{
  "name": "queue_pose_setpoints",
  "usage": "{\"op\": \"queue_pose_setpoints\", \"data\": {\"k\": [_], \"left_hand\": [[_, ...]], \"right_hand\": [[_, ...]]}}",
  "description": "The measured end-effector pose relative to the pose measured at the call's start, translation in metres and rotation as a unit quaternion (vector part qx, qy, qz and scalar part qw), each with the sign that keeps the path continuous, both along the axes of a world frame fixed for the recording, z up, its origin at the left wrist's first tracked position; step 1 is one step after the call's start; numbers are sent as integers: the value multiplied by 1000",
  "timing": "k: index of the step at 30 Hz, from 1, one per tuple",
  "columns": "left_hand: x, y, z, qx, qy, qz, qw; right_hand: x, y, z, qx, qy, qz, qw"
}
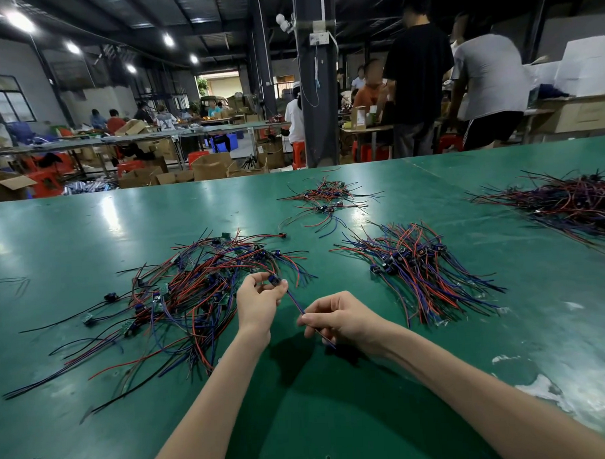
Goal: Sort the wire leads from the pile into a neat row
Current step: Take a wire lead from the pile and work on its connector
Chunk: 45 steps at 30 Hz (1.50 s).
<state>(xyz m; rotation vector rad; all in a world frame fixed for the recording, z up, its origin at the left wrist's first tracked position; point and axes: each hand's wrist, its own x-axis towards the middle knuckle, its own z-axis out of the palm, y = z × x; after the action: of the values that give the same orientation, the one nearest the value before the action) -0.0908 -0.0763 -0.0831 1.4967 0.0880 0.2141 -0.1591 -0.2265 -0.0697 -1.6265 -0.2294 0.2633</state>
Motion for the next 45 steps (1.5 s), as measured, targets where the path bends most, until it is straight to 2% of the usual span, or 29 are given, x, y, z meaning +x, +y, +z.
{"op": "queue_pose_setpoints", "data": {"k": [19,26,37,41,45], "left_hand": [[3,3,-1,-4,20,26,999],[3,5,0,-6,22,50,999],[1,7,0,-1,11,81,997],[-1,6,3,5,6,90,996],[-1,7,4,-5,15,77,997]], "right_hand": [[-2,-1,4,7,30,56,998],[-6,-1,4,-40,23,73,996],[-11,-2,8,-53,15,130,990],[-11,-2,9,-86,9,120,989],[-8,-3,8,-71,14,101,992]]}}
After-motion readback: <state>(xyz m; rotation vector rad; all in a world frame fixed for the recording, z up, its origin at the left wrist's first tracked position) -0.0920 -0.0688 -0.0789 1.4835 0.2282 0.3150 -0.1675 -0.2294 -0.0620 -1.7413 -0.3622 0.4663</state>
